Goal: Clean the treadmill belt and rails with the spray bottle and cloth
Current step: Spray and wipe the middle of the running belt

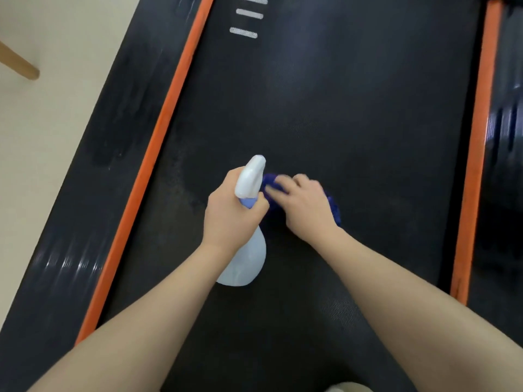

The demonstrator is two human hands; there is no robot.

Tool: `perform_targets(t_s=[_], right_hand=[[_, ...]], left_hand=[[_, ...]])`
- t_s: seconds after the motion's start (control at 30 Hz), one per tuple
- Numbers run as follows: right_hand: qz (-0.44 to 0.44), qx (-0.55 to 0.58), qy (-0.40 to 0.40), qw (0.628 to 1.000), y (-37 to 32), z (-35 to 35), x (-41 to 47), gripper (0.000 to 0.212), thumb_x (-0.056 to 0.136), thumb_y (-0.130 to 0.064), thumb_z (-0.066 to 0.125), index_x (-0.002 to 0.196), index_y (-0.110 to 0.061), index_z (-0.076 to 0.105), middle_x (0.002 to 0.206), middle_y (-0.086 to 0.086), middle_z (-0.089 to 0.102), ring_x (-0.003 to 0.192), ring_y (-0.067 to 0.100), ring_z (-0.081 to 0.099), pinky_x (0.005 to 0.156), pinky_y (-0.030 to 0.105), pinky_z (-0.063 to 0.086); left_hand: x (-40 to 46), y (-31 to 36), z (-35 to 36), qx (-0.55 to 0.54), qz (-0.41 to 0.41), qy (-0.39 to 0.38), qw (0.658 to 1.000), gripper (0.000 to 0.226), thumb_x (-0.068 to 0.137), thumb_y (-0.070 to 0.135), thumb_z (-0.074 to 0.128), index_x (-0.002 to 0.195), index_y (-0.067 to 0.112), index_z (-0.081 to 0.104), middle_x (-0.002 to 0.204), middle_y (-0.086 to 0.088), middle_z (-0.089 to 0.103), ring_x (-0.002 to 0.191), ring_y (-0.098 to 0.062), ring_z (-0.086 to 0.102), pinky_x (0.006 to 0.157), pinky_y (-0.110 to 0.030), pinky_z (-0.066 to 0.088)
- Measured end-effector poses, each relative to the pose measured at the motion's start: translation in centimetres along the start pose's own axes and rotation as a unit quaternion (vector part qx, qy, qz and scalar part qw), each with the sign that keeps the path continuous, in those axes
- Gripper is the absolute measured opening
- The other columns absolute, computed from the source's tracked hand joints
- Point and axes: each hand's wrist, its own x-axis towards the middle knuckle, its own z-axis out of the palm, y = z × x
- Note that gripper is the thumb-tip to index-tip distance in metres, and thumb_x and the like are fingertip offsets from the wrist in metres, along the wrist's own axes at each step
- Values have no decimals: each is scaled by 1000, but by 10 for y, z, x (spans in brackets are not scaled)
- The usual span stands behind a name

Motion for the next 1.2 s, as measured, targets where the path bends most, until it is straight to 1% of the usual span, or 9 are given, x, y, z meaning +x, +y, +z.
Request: perform_targets(t_s=[0.1, 0.27, 0.47, 0.57, 0.7, 0.87, 0.97, 1.07, 1.2], right_hand=[[116, -32, -28, 992, -1, -9, 8, 59, 69, -12, 72, 125, -17, 56, 127, 9, 51, 97, 33, 50, 71, 38, 41], [-114, -38, -59, 991, 0, 3, -55, 67, 56, -15, 81, 120, -20, 63, 119, 5, 60, 90, 30, 58, 65, 36, 48], [200, -11, -2, 980, 21, -6, -13, 64, 77, -3, 63, 136, -21, 47, 143, 5, 41, 112, 33, 45, 83, 39, 39], [33, -17, 11, 999, 11, -1, -50, 66, 56, -7, 79, 119, -17, 64, 123, 7, 60, 93, 34, 58, 69, 36, 48], [-161, -78, -33, 983, 42, -10, -58, 49, 69, -12, 63, 117, -23, 65, 120, 3, 62, 84, 31, 59, 62, 32, 46], [202, -31, -2, 979, 61, -12, -29, 61, 81, -8, 58, 139, -25, 43, 146, 4, 37, 112, 34, 42, 83, 38, 36], [70, -22, 59, 996, 38, 5, -83, 63, 57, -6, 75, 118, -19, 65, 123, 7, 60, 93, 36, 54, 70, 37, 46], [-55, -7, 41, 998, 43, 13, -130, 56, 59, -5, 66, 112, -23, 69, 116, 2, 63, 94, 30, 46, 69, 38, 50], [143, -1, 84, 986, 98, -10, -95, 56, 54, 3, 74, 104, -20, 71, 114, 7, 65, 79, 36, 54, 62, 35, 46]], left_hand=[[-8, -1, 2, 16, 27, 1, 1000, 42, 81, 9, 65, 120, 19, 54, 91, 23, 53, 84, -4, 56, 70, -10, 43], [-6, 4, 4, 26, 21, -12, 999, 42, 83, 11, 65, 122, 17, 52, 94, 11, 56, 86, -10, 55, 70, -19, 46], [-7, -2, 1, -9, -22, 17, 1000, 39, 82, 10, 61, 117, 25, 53, 98, 13, 62, 91, -2, 58, 69, -6, 42], [-12, 5, 1, 11, -11, 0, 1000, 41, 83, 10, 62, 119, 25, 51, 92, 20, 57, 86, -2, 56, 72, -13, 45], [-15, 16, 10, 45, 20, -36, 998, 41, 81, 15, 62, 121, 19, 52, 91, 16, 54, 89, -15, 57, 77, -35, 50], [-21, 21, 20, 69, 36, -59, 995, 43, 80, 10, 65, 120, 18, 52, 91, 8, 57, 87, -20, 58, 74, -43, 52], [-23, 28, 19, 70, 16, -65, 995, 38, 81, 7, 62, 115, 21, 51, 85, 14, 54, 85, -20, 57, 74, -41, 51], [-29, 40, 18, 73, -10, -101, 992, 31, 84, 6, 57, 105, 25, 44, 87, 8, 54, 86, -23, 55, 73, -39, 46], [-34, 56, 28, 113, 1, -165, 980, 22, 85, 7, 56, 105, 13, 48, 97, -8, 58, 88, -31, 55, 76, -47, 47]])
